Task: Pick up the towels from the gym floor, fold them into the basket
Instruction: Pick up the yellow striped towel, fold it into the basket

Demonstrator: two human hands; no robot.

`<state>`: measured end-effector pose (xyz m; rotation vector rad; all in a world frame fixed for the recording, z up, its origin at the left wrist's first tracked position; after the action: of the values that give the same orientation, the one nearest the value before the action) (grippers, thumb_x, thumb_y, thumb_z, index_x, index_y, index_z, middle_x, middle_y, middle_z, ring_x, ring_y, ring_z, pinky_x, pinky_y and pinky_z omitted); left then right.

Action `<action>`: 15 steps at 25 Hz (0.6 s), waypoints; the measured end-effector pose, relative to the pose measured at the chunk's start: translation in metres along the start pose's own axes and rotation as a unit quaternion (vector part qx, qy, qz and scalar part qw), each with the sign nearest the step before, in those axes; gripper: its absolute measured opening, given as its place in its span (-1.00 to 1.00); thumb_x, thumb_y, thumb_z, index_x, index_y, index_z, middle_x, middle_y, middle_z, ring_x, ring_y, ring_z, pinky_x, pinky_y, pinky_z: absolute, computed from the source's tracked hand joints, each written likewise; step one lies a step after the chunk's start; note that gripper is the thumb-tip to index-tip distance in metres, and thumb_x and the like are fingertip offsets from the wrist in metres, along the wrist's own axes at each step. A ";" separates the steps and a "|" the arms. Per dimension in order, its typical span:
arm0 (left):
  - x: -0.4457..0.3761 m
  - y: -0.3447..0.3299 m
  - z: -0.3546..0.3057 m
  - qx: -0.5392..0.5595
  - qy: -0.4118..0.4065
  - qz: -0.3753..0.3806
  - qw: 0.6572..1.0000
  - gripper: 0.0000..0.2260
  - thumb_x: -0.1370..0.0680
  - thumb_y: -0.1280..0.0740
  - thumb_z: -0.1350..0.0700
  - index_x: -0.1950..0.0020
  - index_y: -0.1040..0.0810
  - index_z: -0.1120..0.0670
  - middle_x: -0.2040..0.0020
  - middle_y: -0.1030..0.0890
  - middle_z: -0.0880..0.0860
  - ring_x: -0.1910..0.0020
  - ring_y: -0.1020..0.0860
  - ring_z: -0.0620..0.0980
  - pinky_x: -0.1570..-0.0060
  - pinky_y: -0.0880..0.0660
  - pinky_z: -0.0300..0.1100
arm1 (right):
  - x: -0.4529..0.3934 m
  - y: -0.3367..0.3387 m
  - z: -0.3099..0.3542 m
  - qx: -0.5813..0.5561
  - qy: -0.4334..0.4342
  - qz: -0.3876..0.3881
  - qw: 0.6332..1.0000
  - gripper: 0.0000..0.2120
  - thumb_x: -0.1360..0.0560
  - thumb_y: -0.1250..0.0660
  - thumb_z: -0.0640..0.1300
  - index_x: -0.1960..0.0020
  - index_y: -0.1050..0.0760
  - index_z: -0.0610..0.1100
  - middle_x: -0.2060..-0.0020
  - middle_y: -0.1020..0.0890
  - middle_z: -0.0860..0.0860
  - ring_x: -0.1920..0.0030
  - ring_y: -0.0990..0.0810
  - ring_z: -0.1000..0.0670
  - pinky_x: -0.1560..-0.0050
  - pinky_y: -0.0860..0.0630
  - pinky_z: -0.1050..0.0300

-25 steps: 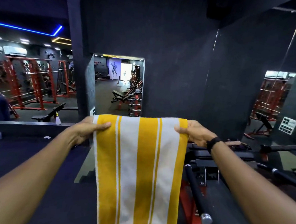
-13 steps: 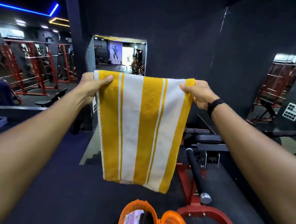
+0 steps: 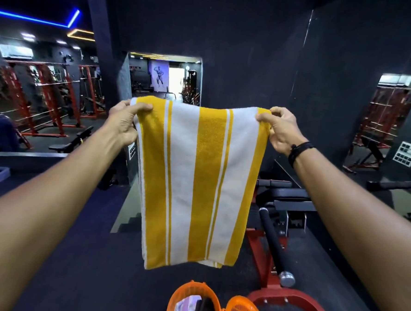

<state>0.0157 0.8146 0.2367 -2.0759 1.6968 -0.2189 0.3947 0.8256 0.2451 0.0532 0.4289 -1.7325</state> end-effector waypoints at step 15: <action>0.018 0.006 0.007 -0.664 -0.159 0.055 0.729 -0.78 -0.22 -0.62 -0.02 0.36 -0.59 -0.05 0.41 -0.52 -0.03 0.32 -0.46 -0.02 0.40 -0.31 -0.17 | 0.011 0.009 -0.030 0.523 0.108 0.087 0.841 -0.82 -0.33 -0.56 -0.12 0.29 -0.56 -0.09 0.36 -0.56 0.03 0.30 -0.48 0.08 0.34 -0.37 0.30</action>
<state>0.0178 0.7985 0.2250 -2.5112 1.8808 1.7934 0.3951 0.8238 0.2119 1.0498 -0.4071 -1.5930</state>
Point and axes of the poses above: each hand's wrist, its own x-axis away from the middle knuckle, its own y-axis out of the back of the hand, z = x × y, the point moved 10 cm from there along -x, towards the middle knuckle
